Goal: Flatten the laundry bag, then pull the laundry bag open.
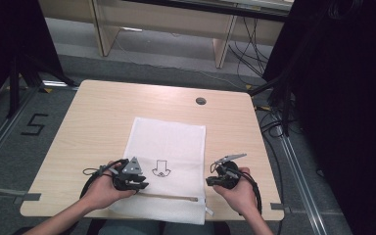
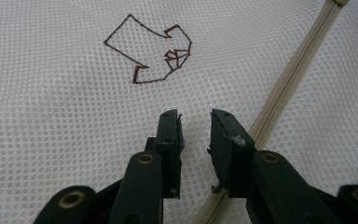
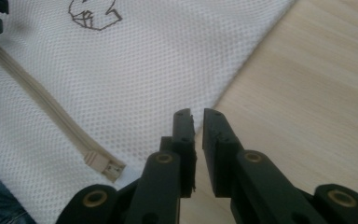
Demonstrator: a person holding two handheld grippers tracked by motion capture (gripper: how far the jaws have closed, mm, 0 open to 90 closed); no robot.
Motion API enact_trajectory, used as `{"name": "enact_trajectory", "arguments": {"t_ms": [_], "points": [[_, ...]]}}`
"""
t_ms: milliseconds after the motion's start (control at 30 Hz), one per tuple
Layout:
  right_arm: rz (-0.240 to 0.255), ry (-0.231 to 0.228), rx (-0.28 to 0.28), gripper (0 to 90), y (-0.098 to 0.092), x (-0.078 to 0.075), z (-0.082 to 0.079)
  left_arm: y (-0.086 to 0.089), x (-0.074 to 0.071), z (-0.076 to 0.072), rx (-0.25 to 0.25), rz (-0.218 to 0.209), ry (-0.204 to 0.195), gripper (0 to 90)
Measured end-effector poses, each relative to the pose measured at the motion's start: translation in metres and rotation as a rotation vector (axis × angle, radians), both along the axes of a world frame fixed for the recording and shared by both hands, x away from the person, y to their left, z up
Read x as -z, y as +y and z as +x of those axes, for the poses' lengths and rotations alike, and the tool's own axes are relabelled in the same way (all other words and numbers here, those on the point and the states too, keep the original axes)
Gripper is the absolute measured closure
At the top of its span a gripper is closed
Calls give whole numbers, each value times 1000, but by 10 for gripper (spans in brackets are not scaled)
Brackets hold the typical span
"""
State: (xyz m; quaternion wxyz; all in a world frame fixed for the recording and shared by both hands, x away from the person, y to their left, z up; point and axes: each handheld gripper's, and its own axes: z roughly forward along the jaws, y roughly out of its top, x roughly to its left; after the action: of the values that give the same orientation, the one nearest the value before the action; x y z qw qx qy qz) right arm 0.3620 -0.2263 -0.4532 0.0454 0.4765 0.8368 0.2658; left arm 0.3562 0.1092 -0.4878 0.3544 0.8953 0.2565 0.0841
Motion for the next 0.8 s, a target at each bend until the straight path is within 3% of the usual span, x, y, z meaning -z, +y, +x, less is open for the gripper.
{"name": "enact_trajectory", "arguments": {"t_ms": [33,67,167,200,300,400,500,533,600,633,667,700,733,800], "points": [[-3,-17,-26,866,1,1,1,0,0,0,1,0,2,715],[-5,14,-16,883,4,-1,-2,0,1,0,0,-4,4,711],[-16,44,-39,900,9,0,-4,1,1,1,13,8,-9,696],[-19,33,-60,900,9,1,-4,1,1,1,13,8,-9,694],[-20,120,-55,900,15,2,-9,0,3,-1,-7,0,-8,682],[-33,114,-97,900,16,6,-8,-1,2,0,-11,-3,-18,672],[-40,135,-94,900,15,6,-12,-2,2,0,-3,-24,-15,663],[-41,157,-78,900,16,5,-13,-2,2,0,15,-11,-26,661],[-46,144,-93,900,16,6,-13,-2,4,-1,9,-18,-17,652],[-48,147,-98,900,18,7,-13,-1,3,0,38,-10,-23,650],[-48,160,-71,900,20,7,-13,-1,3,0,39,-7,-28,646],[-46,164,-78,900,21,8,-13,-2,3,-2,24,-30,-8,644],[-49,153,-89,900,21,11,-11,-1,2,-2,29,-23,-17,642],[-51,179,-75,900,23,13,-11,-3,2,-2,28,-41,-13,634]]}}
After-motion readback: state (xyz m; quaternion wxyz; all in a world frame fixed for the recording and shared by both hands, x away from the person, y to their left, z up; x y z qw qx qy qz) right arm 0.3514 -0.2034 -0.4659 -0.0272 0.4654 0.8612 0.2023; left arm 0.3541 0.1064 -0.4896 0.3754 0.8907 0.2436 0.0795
